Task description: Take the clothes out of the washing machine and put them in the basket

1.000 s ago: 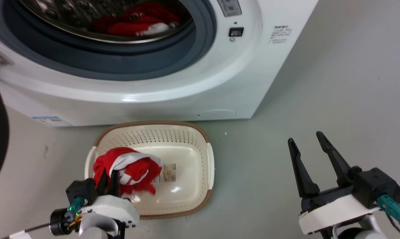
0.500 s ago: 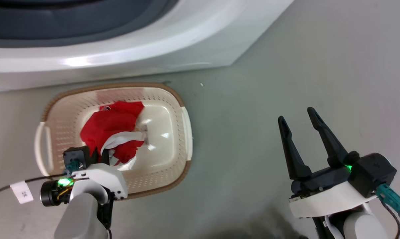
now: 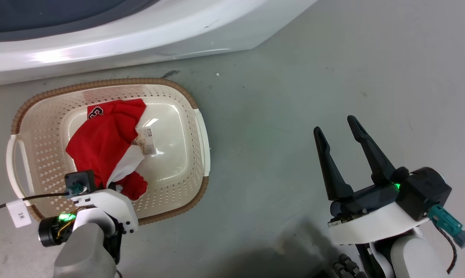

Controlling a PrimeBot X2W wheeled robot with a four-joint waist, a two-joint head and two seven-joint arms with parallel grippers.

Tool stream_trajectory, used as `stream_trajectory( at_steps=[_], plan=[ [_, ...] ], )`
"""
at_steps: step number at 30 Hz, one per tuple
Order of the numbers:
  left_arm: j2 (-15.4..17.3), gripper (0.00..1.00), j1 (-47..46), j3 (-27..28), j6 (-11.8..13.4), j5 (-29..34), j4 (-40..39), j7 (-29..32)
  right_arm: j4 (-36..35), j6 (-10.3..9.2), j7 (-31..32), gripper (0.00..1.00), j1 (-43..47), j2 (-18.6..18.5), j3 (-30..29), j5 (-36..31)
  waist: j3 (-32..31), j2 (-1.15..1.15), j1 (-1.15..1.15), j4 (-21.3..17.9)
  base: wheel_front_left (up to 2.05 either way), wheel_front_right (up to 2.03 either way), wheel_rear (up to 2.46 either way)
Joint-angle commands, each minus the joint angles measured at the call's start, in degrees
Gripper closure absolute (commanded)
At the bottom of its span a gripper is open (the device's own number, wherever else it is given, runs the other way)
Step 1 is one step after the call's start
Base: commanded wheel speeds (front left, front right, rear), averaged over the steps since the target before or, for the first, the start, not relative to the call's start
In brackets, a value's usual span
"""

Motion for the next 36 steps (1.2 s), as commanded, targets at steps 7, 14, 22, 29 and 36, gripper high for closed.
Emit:
stream_trajectory(
  at_steps=[7, 14, 22, 29, 36],
  plan=[
    [-1.6, 0.00, 1.0, 0.5, -0.1, -0.7, 0.7, -0.2, 1.8, -0.04, -0.1, 0.00, -0.4, 0.1, -0.7, -0.7, -5.0, 0.00, -0.01, 1.3, 0.00, 0.00, 0.00],
    [-2.9, 0.00, 4.9, 1.4, -0.2, -1.0, -3.7, -0.2, 2.2, -0.04, 0.6, 0.00, 1.8, 0.1, -2.4, -1.4, -14.2, 0.00, -0.01, 3.0, 0.00, 0.00, 0.00],
    [-5.6, 0.00, 11.3, 2.7, -0.4, -1.0, -13.2, -0.2, 0.6, -0.04, 3.0, 0.00, 5.5, 0.1, -4.3, -3.0, -23.1, 0.00, -0.01, 6.9, 0.00, 0.00, 0.00],
    [-6.6, 0.00, 15.7, 1.2, -0.8, 0.6, -23.9, -0.2, -1.2, -0.04, 4.8, 0.00, 7.8, 0.1, -5.7, -3.6, -26.9, 0.00, -0.01, 9.6, 0.00, 0.00, 0.00],
    [-6.8, 0.00, 18.0, -3.8, 0.1, 0.8, -37.2, -0.2, -2.6, -0.04, 6.2, 0.00, 9.7, 0.1, -7.0, -3.9, -29.3, 0.00, -0.01, 11.7, 0.00, 0.00, 0.00]
  ],
)
